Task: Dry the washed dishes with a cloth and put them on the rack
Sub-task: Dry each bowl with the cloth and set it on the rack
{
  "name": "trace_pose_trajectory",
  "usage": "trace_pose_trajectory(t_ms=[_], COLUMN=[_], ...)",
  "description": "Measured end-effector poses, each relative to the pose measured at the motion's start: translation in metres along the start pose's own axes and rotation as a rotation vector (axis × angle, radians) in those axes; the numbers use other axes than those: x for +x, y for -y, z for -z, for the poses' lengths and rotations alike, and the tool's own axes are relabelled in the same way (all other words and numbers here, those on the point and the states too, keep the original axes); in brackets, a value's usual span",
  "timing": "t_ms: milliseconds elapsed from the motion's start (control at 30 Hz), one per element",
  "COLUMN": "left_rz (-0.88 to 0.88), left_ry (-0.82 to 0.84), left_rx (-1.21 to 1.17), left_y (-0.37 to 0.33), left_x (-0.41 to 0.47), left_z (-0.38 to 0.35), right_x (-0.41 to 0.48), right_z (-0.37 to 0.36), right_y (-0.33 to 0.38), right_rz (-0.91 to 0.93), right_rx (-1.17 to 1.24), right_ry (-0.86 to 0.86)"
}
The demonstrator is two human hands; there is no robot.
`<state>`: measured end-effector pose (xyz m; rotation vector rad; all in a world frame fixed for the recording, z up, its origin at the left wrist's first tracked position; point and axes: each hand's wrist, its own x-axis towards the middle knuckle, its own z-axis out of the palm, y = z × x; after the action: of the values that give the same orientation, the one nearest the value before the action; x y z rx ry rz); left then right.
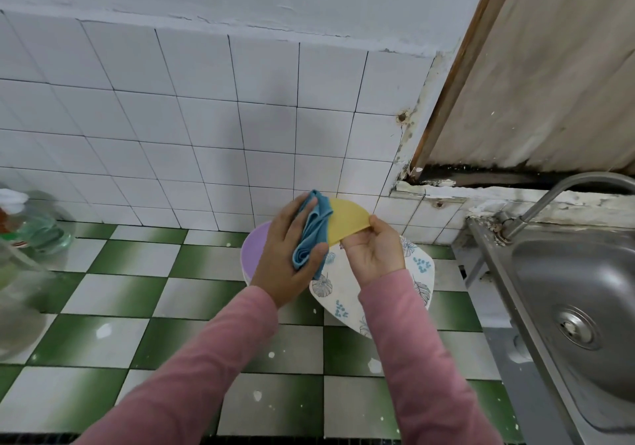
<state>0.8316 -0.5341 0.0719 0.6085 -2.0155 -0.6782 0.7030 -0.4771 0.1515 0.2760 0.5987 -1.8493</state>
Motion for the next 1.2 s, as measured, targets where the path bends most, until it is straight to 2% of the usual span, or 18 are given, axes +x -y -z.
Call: trace_pose_trajectory(t_ms=[133, 233, 300, 433, 533, 600, 633, 700, 767, 833, 967, 1133, 1200], left_rz=[-0.02, 0.106, 0.244, 0.459, 0.681, 0.79, 0.841, 0.929, 0.949, 0.928, 0.945, 1.006, 1.007], left_ry=[0.102, 0.063, 0.021, -0.054, -0.186, -0.22, -0.214, -0.171, -0.119, -0.112, -0.115, -0.079, -0.155], left_rx=[0.051, -0.055, -0.148, -0.204, -0.307, -0.37, -0.42, -0.526, -0.542, -0.513, -0.511, -0.629, -0.633], left_y=[0.005, 0.005, 0.004, 0.003, 0.002, 0.005, 0.005, 0.002, -0.003, -0.008, -0.013, -0.012, -0.008], left_x=[0.005, 0.005, 0.005, 0.007, 0.011, 0.013, 0.013, 0.015, 0.016, 0.016, 0.014, 0.016, 0.018], left_z=[0.007, 0.005, 0.003, -0.002, 0.0, 0.0, 0.0, -0.001, -0.004, -0.008, -0.011, -0.002, 0.001], right_x=[-0.001, 0.005, 0.012, 0.019, 0.021, 0.023, 0.024, 0.024, 0.023, 0.018, 0.015, 0.02, 0.022], right_z=[-0.004, 0.0, 0.008, 0.034, 0.06, 0.078, 0.085, 0.09, 0.09, 0.089, 0.09, 0.094, 0.097], right_y=[0.005, 0.008, 0.008, 0.018, 0.029, 0.03, 0.029, 0.023, 0.015, 0.009, 0.003, 0.007, 0.011], right_rz=[-0.026, -0.046, -0.054, -0.009, 0.212, 0.347, 0.336, 0.104, -0.212, -0.378, -0.38, -0.363, -0.33], right_rx=[0.007, -0.082, -0.287, -0.891, -1.142, -1.226, -1.218, -1.068, -0.752, -0.507, -0.363, -0.398, -0.369], right_ry=[-0.017, -0.034, -0.039, -0.14, -0.24, -0.287, -0.285, -0.208, -0.045, 0.056, 0.105, 0.136, 0.112])
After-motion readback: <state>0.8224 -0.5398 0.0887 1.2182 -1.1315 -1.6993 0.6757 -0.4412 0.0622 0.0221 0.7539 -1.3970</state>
